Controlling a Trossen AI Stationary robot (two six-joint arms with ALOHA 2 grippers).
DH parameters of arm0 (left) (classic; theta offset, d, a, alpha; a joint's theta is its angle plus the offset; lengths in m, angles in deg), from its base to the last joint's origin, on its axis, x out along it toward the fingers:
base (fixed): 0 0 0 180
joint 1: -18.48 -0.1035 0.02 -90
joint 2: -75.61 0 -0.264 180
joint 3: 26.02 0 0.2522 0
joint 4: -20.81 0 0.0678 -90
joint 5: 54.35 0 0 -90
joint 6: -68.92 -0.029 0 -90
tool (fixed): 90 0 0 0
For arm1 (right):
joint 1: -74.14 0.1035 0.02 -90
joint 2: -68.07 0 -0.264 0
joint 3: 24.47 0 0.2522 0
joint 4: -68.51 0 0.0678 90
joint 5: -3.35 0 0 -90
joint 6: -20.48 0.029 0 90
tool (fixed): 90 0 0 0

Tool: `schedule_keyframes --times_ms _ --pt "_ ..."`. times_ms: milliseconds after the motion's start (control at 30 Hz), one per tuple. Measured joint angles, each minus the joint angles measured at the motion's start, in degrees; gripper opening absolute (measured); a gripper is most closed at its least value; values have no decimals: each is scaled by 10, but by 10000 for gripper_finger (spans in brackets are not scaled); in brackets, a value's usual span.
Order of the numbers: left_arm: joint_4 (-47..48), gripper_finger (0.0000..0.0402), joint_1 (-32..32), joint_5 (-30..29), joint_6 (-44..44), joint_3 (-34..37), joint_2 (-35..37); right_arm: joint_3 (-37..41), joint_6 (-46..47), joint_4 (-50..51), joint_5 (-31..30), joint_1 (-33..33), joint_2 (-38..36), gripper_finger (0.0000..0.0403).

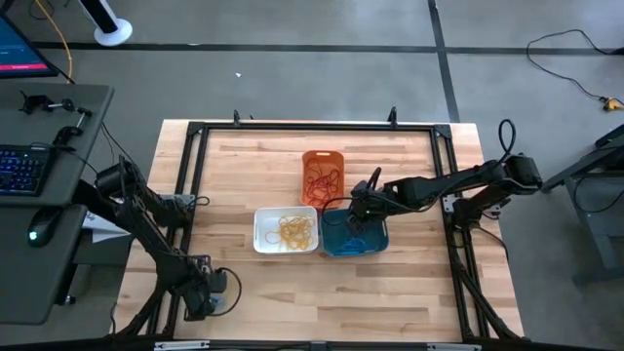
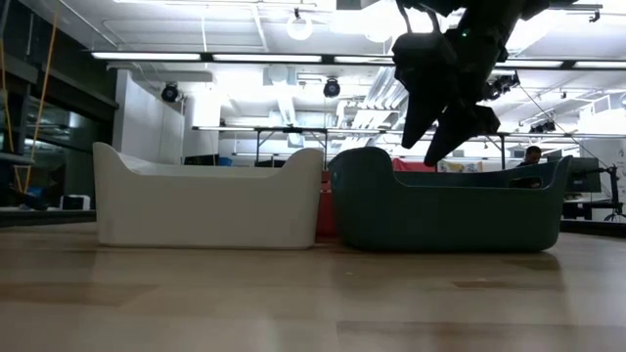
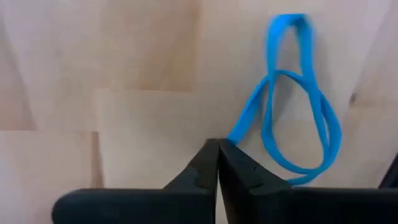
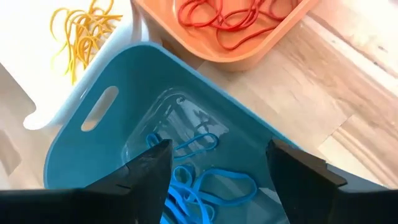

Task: Sort rubber bands into baskets
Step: Put the blue rubber band into the blue bin

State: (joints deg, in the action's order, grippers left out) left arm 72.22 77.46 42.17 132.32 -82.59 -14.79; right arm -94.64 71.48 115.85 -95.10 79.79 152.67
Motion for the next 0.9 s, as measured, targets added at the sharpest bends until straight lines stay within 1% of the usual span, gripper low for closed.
schedule_keyframes --times_ms 100,233,300,433,533,600,667,733,833,900 --pt "9 0 -24 2 -5 3 24 0 0 0 -6 -2 0 248" --pt "34 0 -59 -24 -16 2 71 0 0 0 -6 -4 0 248" --pt "62 0 -75 -30 -27 3 99 0 0 0 -7 -4 0 248" --pt "72 0 -116 -38 -62 2 154 0 0 0 -7 -4 0 248" --pt "67 0 -133 -26 -102 2 183 0 0 0 -7 -4 0 248" --pt "53 0 -133 -17 -104 2 186 0 0 0 -7 -4 0 248" --pt "40 1 -122 -12 -88 2 178 0 0 0 -7 -4 0 248" --pt "23 1 -106 -10 -75 2 160 0 0 0 -11 -4 0 248" --pt "-4 1 -82 -10 -85 2 128 0 0 0 -32 -4 0 248" --pt "-22 1 -77 -8 -84 2 108 0 0 0 -36 -4 0 248"
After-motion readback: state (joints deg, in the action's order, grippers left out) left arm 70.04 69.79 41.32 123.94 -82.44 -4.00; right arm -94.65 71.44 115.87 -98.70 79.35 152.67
